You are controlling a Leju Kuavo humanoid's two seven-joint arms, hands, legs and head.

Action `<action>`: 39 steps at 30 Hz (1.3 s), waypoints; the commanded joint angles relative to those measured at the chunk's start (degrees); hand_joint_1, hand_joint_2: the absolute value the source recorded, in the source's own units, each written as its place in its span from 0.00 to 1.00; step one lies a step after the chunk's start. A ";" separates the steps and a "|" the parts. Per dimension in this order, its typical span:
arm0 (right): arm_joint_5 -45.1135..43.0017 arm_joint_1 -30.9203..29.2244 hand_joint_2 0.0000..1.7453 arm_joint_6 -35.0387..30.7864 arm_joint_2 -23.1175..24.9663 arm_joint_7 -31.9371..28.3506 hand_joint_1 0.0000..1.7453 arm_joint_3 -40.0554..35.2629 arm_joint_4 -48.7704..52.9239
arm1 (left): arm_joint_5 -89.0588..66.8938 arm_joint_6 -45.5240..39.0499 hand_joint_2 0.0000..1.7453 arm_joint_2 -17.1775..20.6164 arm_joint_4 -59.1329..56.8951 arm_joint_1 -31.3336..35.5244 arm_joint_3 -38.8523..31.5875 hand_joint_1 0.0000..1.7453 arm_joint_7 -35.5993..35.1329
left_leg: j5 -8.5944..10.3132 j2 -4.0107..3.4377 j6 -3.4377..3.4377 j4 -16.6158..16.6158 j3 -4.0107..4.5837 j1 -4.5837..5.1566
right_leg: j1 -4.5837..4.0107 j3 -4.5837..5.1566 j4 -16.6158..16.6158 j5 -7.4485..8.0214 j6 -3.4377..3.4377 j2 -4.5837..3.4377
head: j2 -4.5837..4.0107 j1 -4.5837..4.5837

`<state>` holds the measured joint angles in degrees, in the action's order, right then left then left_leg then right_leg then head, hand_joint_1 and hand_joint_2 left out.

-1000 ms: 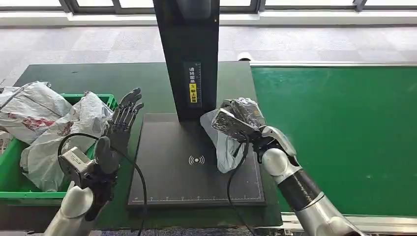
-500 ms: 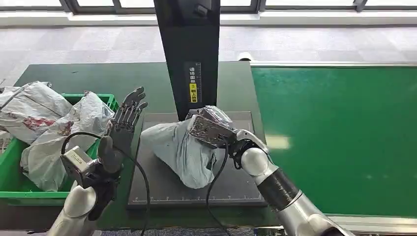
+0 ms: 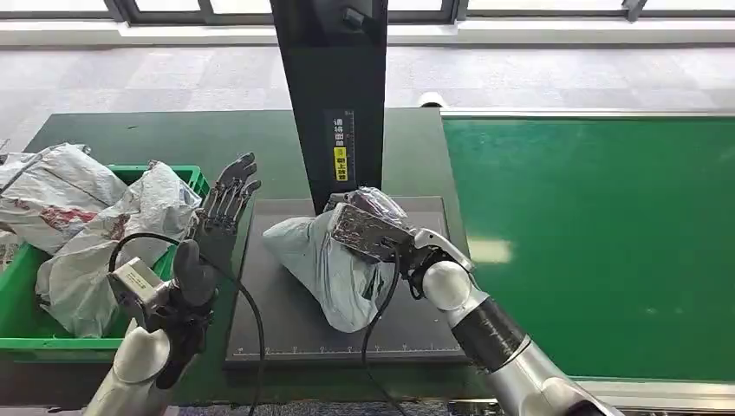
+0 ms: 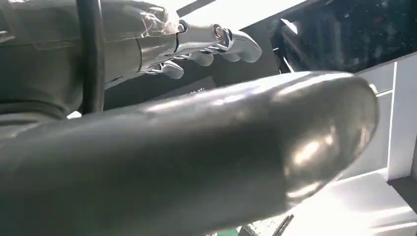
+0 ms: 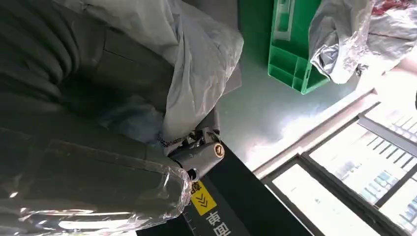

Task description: Moved the parcel from conveyor to table for the left to box.

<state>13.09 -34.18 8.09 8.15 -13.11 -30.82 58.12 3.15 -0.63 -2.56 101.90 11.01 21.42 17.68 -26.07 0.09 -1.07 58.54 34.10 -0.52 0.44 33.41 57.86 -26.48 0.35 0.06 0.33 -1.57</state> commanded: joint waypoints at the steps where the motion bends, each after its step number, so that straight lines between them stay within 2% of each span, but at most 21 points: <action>1: -5.63 -1.73 1.00 -0.63 0.62 -1.31 0.33 -1.85 0.38 | 0.03 0.65 0.00 1.09 -1.67 1.64 0.49 0.00 -0.22 | 0.02 -0.05 0.02 -0.04 -0.01 0.03 | 0.02 0.02 -0.01 0.02 -0.01 -0.04 | 0.00 0.00; 2: -9.65 0.38 1.00 -2.14 1.24 -1.69 0.02 0.93 3.63 | -0.01 0.72 0.00 1.04 -0.87 1.26 0.35 0.00 -0.13 | 0.01 -0.07 0.03 -0.07 -0.05 0.04 | 0.03 0.00 -0.02 0.02 -0.01 -0.06 | 0.00 0.00; 6: -7.06 3.99 1.00 -10.05 -2.82 0.14 0.00 2.65 13.88 | -0.41 1.00 0.00 0.81 0.71 -0.05 -0.57 0.00 -0.25 | 0.01 0.08 0.03 -0.03 0.01 0.02 | 0.01 0.01 -0.02 -0.02 0.00 0.08 | 0.02 0.00; 8: 2.05 5.79 1.00 -14.89 -5.76 3.49 0.00 3.12 17.84 | -1.27 1.59 0.00 0.99 0.66 -0.24 -0.62 0.00 -1.25 | 0.03 0.14 0.05 -0.08 -0.03 0.02 | 0.02 -0.06 -0.09 -0.02 0.01 0.15 | 0.00 0.00; 9: 4.50 6.91 1.00 -15.25 -6.43 4.85 0.00 4.02 18.92 | -1.55 1.75 0.00 0.99 0.62 -0.27 -0.69 0.00 -1.64 | 0.03 0.19 0.06 -0.05 0.01 0.02 | 0.02 -0.05 -0.08 -0.02 0.01 0.19 | 0.00 0.00; 10: 10.02 8.63 1.00 -16.65 -7.25 8.76 0.00 5.12 20.29 | -2.14 2.12 0.00 1.08 0.60 -0.42 -0.74 0.00 -2.85 | 0.06 0.26 0.08 -0.14 -0.07 0.03 | 0.03 -0.14 -0.18 -0.01 0.02 0.26 | 0.00 0.00; 13: 21.10 14.94 1.00 -17.60 -8.84 11.79 0.00 8.70 24.57 | -2.99 2.27 0.00 0.93 0.90 -1.47 -1.10 0.00 -4.85 | 0.09 0.36 0.07 -0.16 -0.10 0.00 | 0.00 -0.22 -0.25 0.00 0.02 0.36 | 0.00 0.00; 14: 25.88 17.26 0.00 -17.65 -9.26 12.76 0.00 9.50 26.49 | -3.52 2.03 0.00 1.10 1.23 -2.06 -1.02 0.00 -5.79 | 0.05 0.30 0.05 -0.10 -0.06 0.03 | 0.03 -0.16 -0.16 -0.03 0.01 0.30 | 0.00 0.00; 16: 27.43 19.61 0.00 -17.57 -9.11 13.30 0.00 10.86 29.06 | -4.92 1.24 0.00 1.39 1.80 -2.59 -0.59 0.00 -6.65 | 0.04 0.33 0.08 -0.16 -0.11 0.03 | 0.03 -0.22 -0.24 -0.03 0.01 0.33 | 0.00 0.00; 20: 23.06 24.74 0.00 -14.61 -10.14 15.75 0.00 13.70 37.10 | -7.78 -3.69 0.00 0.85 3.02 -3.75 -0.33 0.00 -10.66 | -0.04 0.21 0.08 -0.04 0.02 0.04 | 0.03 -0.02 -0.09 -0.05 0.00 0.21 | 0.00 0.00; 23: 21.44 31.29 0.00 -12.73 -11.66 16.44 0.00 16.95 43.42 | -12.25 -9.81 0.00 1.67 4.60 -4.85 1.63 0.00 -14.55 | -0.03 0.30 0.09 -0.11 -0.06 0.04 | 0.02 -0.11 -0.17 -0.07 -0.01 0.30 | 0.02 0.00; 32: 22.95 31.93 0.00 -11.63 -11.80 17.18 0.00 17.39 43.71 | -12.62 -10.73 0.00 2.41 4.66 -5.00 2.16 0.00 -15.19 | -0.07 0.02 0.10 -0.13 -0.04 0.07 | 0.05 -0.02 -0.16 -0.03 0.00 0.06 | 0.00 0.00; 37: 23.61 34.70 0.00 -11.03 -12.62 17.72 0.00 19.04 46.69 | -14.34 -12.07 0.00 3.15 5.40 -5.73 2.12 0.00 -15.65 | -0.09 0.03 0.09 -0.06 -0.01 0.06 | 0.05 0.02 -0.08 -0.07 -0.01 0.07 | 0.00 0.00; 39: 22.82 35.65 0.00 -10.01 -12.82 17.73 0.00 19.90 48.62 | -11.86 -10.05 0.00 4.09 5.17 -5.38 2.59 0.00 -15.00 | -0.09 0.07 0.10 -0.08 -0.03 0.07 | 0.06 -0.02 -0.10 -0.08 -0.01 0.12 | 0.02 0.00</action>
<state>36.72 -1.43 -3.82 -2.67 4.13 -15.21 102.18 -10.51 -11.91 -2.60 107.93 5.08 21.42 2.51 -26.17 0.04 -1.01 58.55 34.14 -0.48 0.48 33.49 57.83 -26.53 0.35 0.05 0.35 -1.57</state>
